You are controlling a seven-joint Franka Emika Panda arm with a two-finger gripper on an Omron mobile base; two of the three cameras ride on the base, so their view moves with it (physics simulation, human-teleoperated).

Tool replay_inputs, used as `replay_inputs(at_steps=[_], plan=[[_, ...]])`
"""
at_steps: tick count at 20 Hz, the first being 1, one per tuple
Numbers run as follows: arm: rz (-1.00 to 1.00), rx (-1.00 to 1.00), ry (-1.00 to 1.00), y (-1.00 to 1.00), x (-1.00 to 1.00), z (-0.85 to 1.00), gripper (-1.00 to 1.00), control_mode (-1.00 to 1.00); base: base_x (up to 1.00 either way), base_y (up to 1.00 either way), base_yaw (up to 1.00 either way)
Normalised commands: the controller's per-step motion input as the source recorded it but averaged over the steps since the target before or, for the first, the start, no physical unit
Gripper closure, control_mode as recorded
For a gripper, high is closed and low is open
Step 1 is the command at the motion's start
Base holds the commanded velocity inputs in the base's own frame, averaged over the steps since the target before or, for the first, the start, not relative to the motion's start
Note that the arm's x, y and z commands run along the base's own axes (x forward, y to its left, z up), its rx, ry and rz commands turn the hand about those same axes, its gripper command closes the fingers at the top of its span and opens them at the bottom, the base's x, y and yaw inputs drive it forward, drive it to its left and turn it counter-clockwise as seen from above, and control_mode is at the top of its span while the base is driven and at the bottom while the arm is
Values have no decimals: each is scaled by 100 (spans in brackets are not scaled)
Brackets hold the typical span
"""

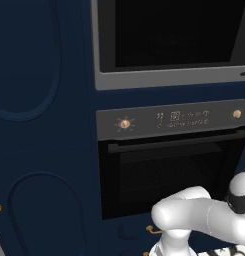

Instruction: Pick the sweet potato from the sink and place it in the bowl. Then pick the bowl and place it in the microwave. Then close the microwave door and press the start button.

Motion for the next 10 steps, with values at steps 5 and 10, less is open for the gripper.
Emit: replay_inputs(at_steps=[5,10], plan=[[-10,1,-6,5,-66,4,-100,-100,0,0,0],[-3,1,-5,9,-100,16,-100,-100,0,0,0]])
